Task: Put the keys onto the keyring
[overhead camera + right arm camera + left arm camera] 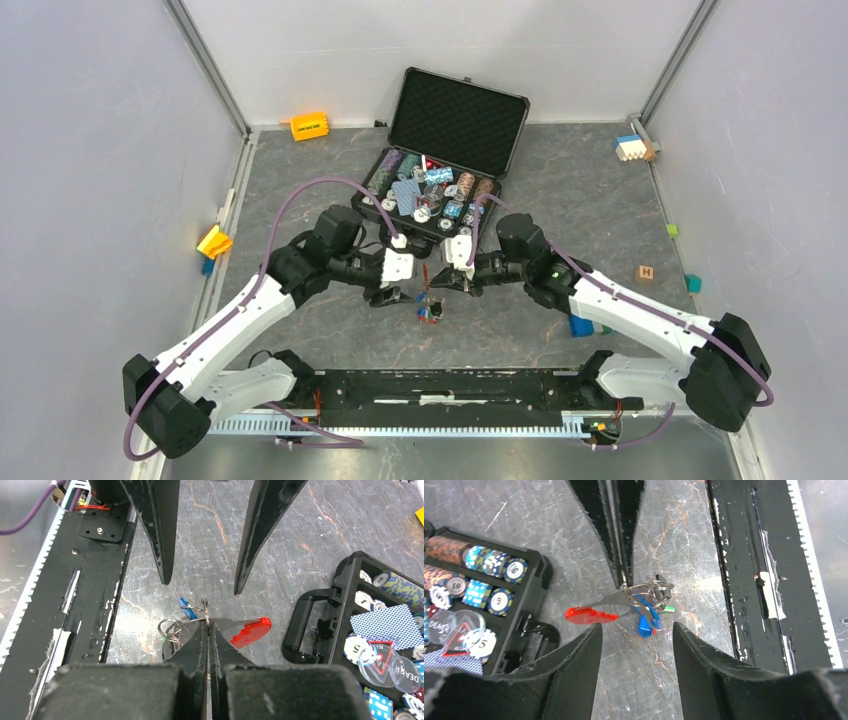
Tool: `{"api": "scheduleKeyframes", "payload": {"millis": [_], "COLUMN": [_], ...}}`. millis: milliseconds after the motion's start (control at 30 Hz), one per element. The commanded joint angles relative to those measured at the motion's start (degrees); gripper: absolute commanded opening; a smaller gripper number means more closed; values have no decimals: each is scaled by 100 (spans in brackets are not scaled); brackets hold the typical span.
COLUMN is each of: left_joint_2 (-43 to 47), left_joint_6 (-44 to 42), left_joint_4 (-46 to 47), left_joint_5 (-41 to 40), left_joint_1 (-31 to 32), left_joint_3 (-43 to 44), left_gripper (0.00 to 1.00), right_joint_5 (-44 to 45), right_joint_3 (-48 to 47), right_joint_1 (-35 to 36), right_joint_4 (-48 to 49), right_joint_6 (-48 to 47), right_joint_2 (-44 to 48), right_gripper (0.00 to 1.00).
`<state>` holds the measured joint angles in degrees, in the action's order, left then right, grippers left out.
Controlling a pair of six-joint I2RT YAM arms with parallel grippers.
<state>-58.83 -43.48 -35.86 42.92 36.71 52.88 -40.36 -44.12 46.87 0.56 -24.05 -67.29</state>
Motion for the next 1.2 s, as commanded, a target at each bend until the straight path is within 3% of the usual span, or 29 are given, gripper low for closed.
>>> {"api": "scheduleKeyframes", "payload": {"millis": [0, 300, 567, 833, 1167], "left_joint_2": [119, 142, 117, 94, 19], "left_joint_6": [-307, -135, -88, -124, 105], "left_joint_4": [863, 1306, 1287, 1165, 1371], "left_joint_5": [629, 520, 657, 666, 780], "left_joint_1": [-14, -13, -15, -8, -14], "left_joint_3": [-267, -390, -427, -419, -463], "left_gripper": [61, 55, 40, 36, 24], "right_joint_5": [-395, -576, -614, -608, -605], "right_joint_3": [-212, -237, -258, -247, -240], "right_joint_1": [-68, -125, -152, -179, -208], "right_joint_4": [515, 499, 463, 471, 497], "right_joint_6": [296, 275, 226, 217, 236], "right_joint_2": [-8, -116, -109, -84, -58], "right_gripper": [0, 0, 0, 0, 0]}}
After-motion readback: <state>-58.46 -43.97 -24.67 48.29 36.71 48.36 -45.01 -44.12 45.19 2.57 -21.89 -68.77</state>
